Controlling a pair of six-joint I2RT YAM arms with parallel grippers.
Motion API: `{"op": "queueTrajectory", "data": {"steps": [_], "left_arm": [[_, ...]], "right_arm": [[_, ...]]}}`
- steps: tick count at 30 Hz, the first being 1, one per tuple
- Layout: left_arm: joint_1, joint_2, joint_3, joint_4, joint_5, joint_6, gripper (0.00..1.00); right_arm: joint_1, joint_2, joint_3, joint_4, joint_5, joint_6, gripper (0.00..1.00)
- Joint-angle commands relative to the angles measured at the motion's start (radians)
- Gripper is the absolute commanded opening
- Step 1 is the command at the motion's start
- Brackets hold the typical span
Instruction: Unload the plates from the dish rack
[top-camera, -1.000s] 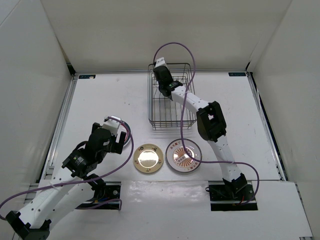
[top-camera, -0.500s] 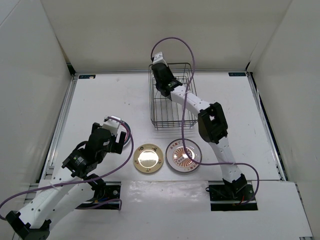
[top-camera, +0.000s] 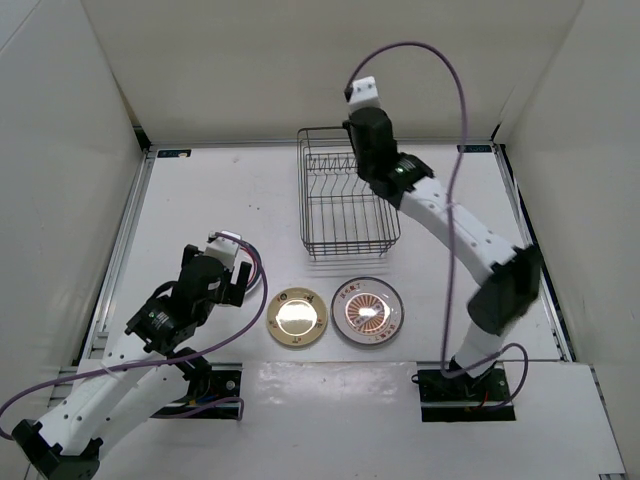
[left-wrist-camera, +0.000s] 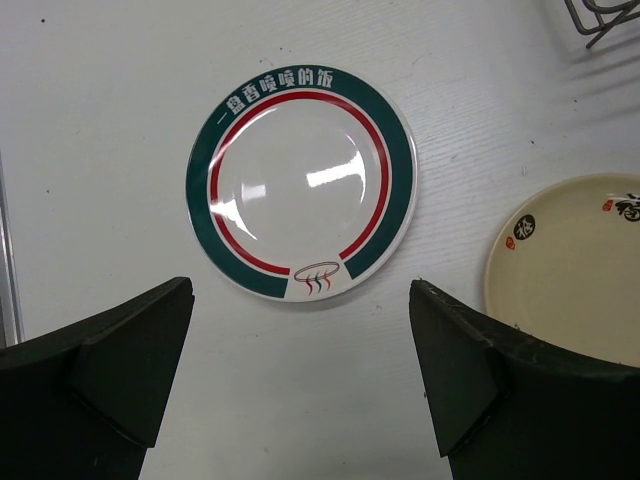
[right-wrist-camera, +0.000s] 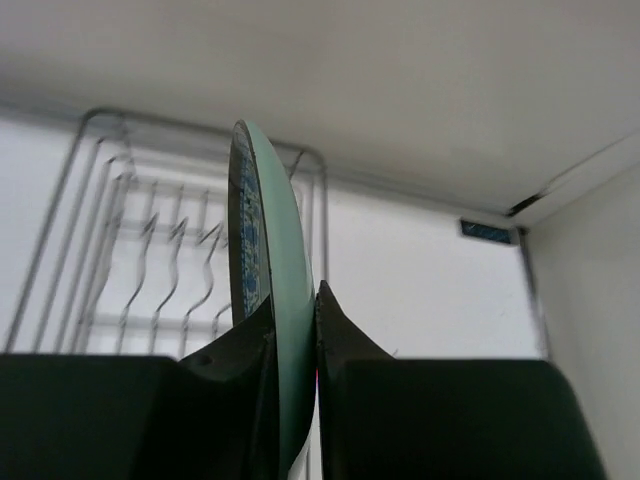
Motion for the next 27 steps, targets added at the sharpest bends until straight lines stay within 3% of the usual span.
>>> {"op": "queueTrajectory", "data": {"steps": [1, 2, 3, 6, 8, 13, 16, 21, 27], "left_arm": [[0.005, -0.002, -0.010, 0.010, -0.024, 0.006, 0.99], [0.005, 0.001, -0.010, 0.011, -0.020, 0.004, 0.99], [0.008, 0.000, -0.009, 0.014, -0.020, 0.003, 0.99], [0.006, 0.004, -0.013, 0.017, -0.003, 0.003, 0.99], [0.006, 0.004, -0.013, 0.017, -0.001, 0.001, 0.99], [0.006, 0.006, -0.013, 0.017, 0.005, 0.001, 0.99], [0.006, 0.004, -0.015, 0.017, 0.005, 0.001, 0.99], [0.008, 0.012, -0.016, 0.020, 0.006, 0.001, 0.99], [0.006, 0.023, -0.012, 0.014, 0.015, 0.001, 0.99]], "right_arm": [[-0.004, -0.266, -0.175, -0.173, -0.237, 0.212, 0.00], [-0.001, -0.312, -0.222, -0.173, -0.288, 0.258, 0.00], [-0.002, -0.397, -0.263, -0.159, -0.457, 0.277, 0.00], [0.001, -0.574, -0.583, -0.113, -0.682, 0.363, 0.00], [0.001, -0.672, -0.680, -0.096, -0.841, 0.415, 0.00], [0.007, -0.768, -0.969, 0.147, -1.171, 0.553, 0.00], [0.014, -0.746, -1.102, 0.348, -1.291, 0.666, 0.00], [0.045, -0.664, -1.225, 0.559, -1.322, 0.736, 0.00], [0.096, -0.552, -1.218, 0.645, -1.319, 0.727, 0.00]]}}
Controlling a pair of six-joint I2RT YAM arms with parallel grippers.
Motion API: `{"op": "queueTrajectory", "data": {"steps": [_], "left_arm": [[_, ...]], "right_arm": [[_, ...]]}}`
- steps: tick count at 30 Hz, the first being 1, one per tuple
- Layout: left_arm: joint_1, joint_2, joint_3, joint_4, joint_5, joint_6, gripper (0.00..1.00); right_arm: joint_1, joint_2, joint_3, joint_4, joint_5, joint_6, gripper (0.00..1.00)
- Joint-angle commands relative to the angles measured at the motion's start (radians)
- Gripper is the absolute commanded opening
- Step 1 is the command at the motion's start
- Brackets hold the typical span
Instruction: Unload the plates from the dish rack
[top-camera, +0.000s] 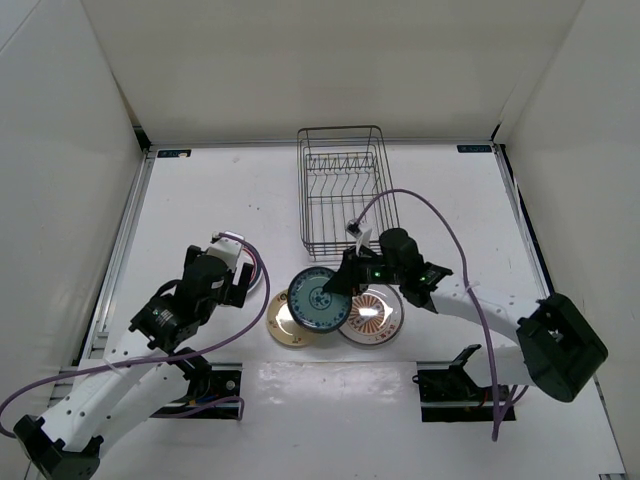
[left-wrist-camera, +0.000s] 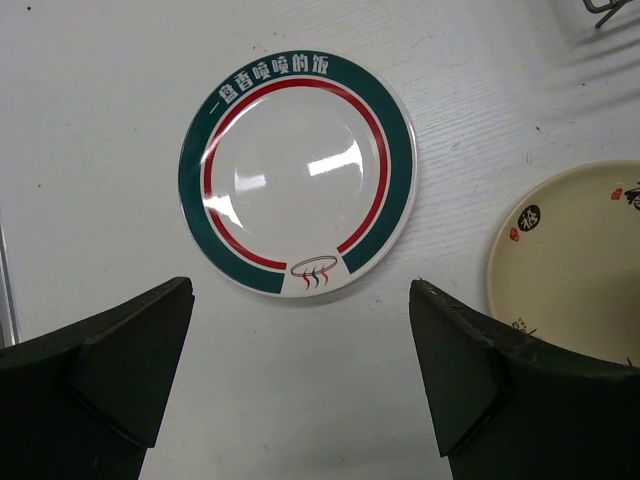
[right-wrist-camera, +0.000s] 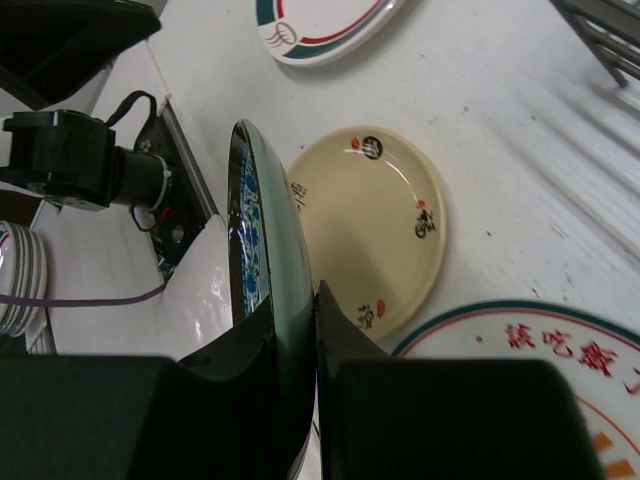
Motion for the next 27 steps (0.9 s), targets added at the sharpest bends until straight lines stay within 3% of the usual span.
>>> {"op": "queueTrajectory", "data": {"steps": [1, 13, 20, 27], "left_arm": [[0.008, -0.002, 0.001, 0.010, 0.013, 0.001, 0.99], [0.006, 0.009, 0.001, 0.013, 0.020, 0.001, 0.99], [0.005, 0.010, -0.001, 0.013, 0.023, 0.001, 0.99], [0.008, 0.000, -0.001, 0.010, 0.025, 0.001, 0.99]], "right_arm": [[0.029, 0.037, 0.023, 0.184, -0.043, 0.034, 0.00], [0.095, 0.271, 0.103, 0.209, -0.011, 0.035, 0.02], [0.112, 0.325, 0.139, 0.174, 0.021, 0.043, 0.22], [0.128, 0.350, 0.185, 0.028, 0.126, 0.023, 0.32]]}}
